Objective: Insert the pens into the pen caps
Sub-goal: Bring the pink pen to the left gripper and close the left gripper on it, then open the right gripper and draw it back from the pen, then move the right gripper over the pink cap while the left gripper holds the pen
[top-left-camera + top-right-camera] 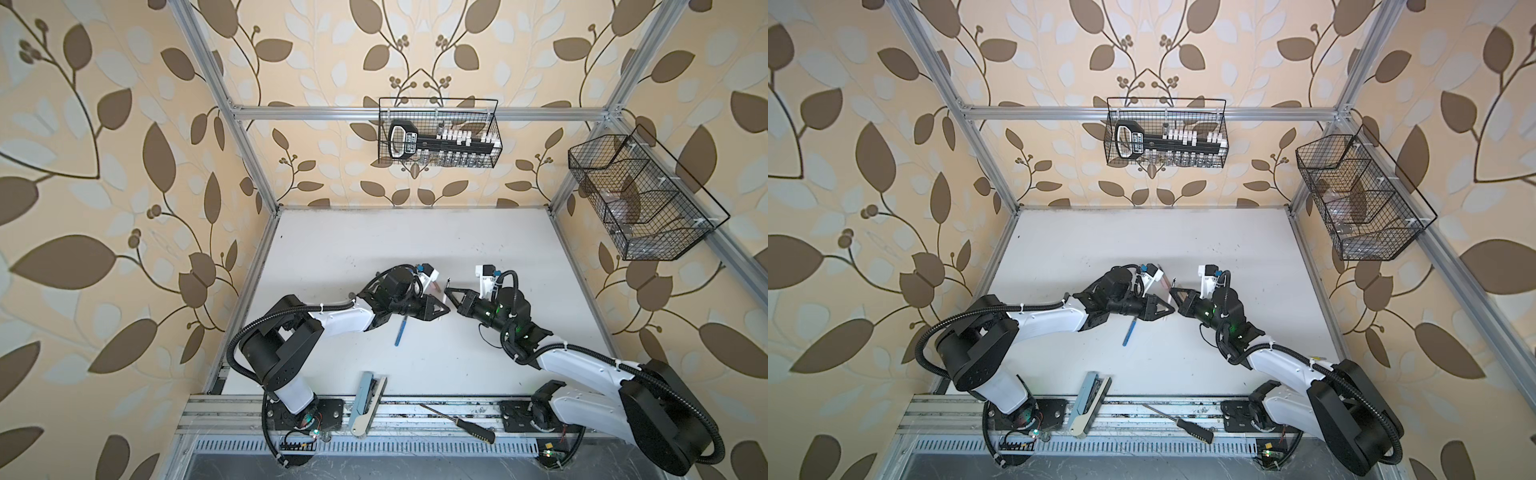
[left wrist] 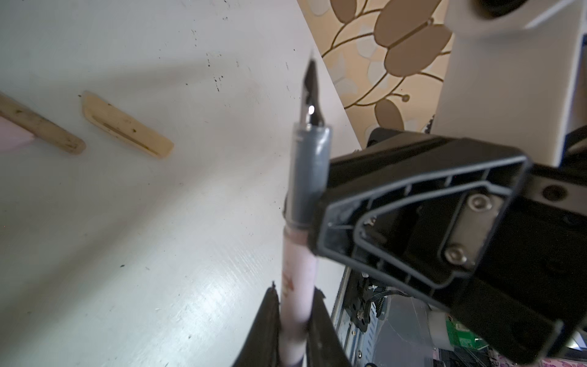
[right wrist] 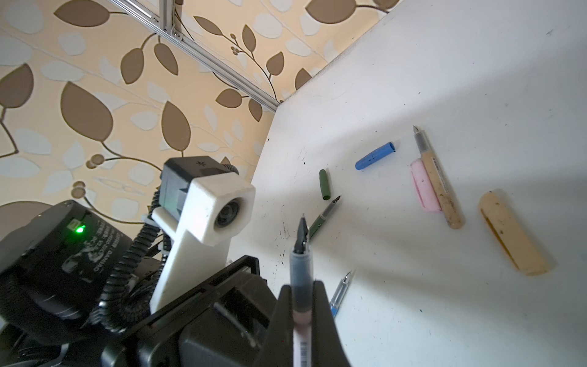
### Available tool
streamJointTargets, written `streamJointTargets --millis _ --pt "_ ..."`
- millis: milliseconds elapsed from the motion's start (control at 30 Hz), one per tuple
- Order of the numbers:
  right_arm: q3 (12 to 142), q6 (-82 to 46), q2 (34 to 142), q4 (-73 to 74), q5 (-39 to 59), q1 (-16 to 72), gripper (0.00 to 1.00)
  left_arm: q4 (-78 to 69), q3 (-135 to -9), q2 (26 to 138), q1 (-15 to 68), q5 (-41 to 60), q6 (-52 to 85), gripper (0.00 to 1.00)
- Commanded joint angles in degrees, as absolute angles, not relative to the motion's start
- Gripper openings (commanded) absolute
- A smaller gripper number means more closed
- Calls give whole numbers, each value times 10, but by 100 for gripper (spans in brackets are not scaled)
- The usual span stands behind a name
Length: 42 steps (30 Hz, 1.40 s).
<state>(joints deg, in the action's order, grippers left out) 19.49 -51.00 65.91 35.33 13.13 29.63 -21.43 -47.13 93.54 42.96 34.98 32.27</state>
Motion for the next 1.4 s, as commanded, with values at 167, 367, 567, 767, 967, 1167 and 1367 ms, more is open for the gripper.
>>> streamJointTargets --millis 167,367,567,767,967,1167,1367 --pt "180 -509 630 357 111 294 0 -201 -493 928 433 359 304 6" --pt "220 -452 595 242 102 289 37 -107 -494 894 433 281 275 3" --pt "364 -303 598 -74 80 256 38 52 -494 808 431 146 274 0" --pt "457 -258 736 -140 149 255 39 98 -445 710 430 85 262 5" --pt "537 -233 878 -168 147 290 41 117 -394 609 430 43 263 6" --pt "547 -248 950 -138 134 308 43 107 -360 556 430 21 267 10" --pt "547 -257 987 -103 135 301 44 115 -362 559 430 21 259 10"
